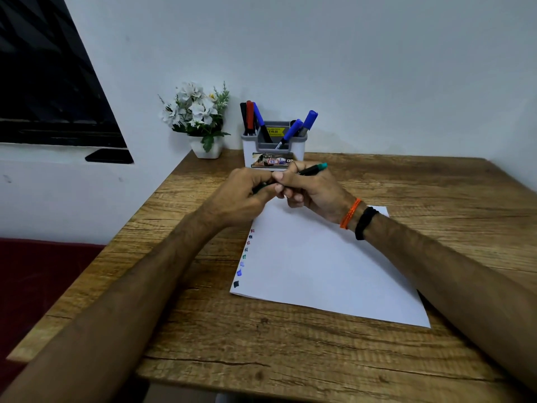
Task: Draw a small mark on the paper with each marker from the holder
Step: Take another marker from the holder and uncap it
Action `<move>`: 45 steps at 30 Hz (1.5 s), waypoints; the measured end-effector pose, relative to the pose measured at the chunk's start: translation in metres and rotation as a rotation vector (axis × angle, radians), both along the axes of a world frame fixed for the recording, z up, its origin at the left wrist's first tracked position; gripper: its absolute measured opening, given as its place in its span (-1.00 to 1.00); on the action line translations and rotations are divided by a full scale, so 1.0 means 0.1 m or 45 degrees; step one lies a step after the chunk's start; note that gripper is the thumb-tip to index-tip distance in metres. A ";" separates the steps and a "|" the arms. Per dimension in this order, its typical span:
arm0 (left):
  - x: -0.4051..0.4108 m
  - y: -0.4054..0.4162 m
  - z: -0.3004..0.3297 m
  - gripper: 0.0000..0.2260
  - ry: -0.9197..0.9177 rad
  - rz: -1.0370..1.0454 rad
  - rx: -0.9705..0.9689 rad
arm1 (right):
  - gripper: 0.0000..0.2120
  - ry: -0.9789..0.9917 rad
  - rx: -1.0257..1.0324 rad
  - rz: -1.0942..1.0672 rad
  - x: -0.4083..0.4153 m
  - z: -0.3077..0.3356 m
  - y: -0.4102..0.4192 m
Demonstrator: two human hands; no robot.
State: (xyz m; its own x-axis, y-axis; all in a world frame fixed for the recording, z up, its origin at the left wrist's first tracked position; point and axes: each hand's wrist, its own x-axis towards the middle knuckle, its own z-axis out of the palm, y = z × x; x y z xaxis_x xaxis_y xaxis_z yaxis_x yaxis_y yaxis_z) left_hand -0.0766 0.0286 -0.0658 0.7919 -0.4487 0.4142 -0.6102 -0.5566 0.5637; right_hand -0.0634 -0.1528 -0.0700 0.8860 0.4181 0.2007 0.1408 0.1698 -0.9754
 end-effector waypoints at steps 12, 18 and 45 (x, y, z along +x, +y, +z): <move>0.05 0.26 0.02 -0.70 0.183 0.191 -0.042 | -0.73 0.043 0.098 -0.119 0.03 -0.02 -0.02; 0.11 0.39 -0.05 -0.72 0.278 0.258 0.146 | -0.73 0.033 -0.057 0.087 0.00 -0.03 -0.03; 0.19 0.43 -0.14 -0.65 0.222 0.220 0.262 | -0.89 -0.264 -0.536 -0.003 -0.18 -0.19 0.18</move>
